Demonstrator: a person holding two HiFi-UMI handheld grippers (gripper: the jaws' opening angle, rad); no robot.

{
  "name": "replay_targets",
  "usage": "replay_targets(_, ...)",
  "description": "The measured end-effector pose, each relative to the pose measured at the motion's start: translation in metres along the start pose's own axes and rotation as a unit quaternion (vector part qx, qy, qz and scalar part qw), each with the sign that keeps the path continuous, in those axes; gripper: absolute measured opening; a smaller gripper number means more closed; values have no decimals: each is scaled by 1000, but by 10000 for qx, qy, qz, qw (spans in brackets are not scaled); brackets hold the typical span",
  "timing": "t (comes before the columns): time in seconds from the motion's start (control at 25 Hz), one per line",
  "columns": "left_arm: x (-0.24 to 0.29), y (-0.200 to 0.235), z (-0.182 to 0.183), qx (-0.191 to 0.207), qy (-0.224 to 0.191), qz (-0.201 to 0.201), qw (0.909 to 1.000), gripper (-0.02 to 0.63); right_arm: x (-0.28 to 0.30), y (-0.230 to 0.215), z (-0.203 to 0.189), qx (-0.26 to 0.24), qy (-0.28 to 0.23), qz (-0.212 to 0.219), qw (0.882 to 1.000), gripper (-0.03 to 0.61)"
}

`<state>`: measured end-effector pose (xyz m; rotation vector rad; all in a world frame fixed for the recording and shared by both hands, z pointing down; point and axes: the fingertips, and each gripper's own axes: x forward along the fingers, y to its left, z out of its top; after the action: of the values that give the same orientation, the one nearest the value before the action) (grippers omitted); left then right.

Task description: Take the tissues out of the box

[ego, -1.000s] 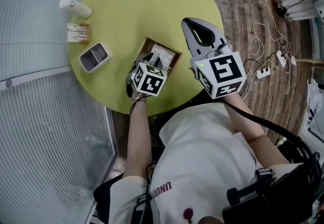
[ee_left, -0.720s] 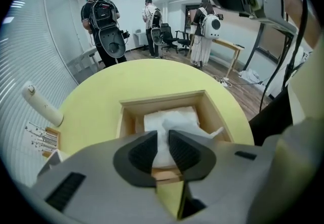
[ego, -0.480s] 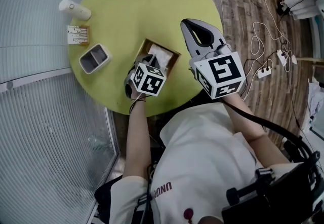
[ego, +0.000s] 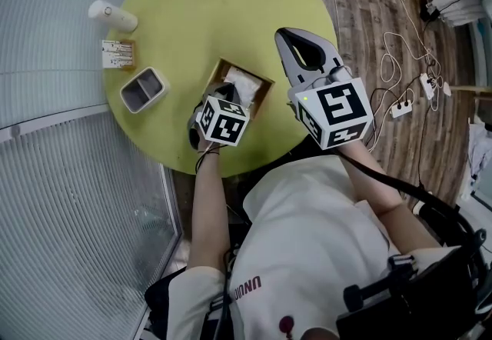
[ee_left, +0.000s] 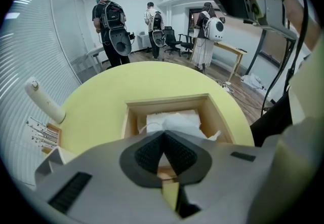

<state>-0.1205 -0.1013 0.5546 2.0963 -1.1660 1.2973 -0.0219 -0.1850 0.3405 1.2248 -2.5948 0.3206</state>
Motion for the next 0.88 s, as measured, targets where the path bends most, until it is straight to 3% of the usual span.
replay_targets(0.6, -14, 2, 3, -667, -367, -245, 9968, 9, 2, 8, 1, -58, 2, 19, 10000, 20)
replay_targets(0.88, -24, 4, 9, -621, -552, -165, 9964, 9, 2, 12, 2, -86, 15, 57, 9999, 20)
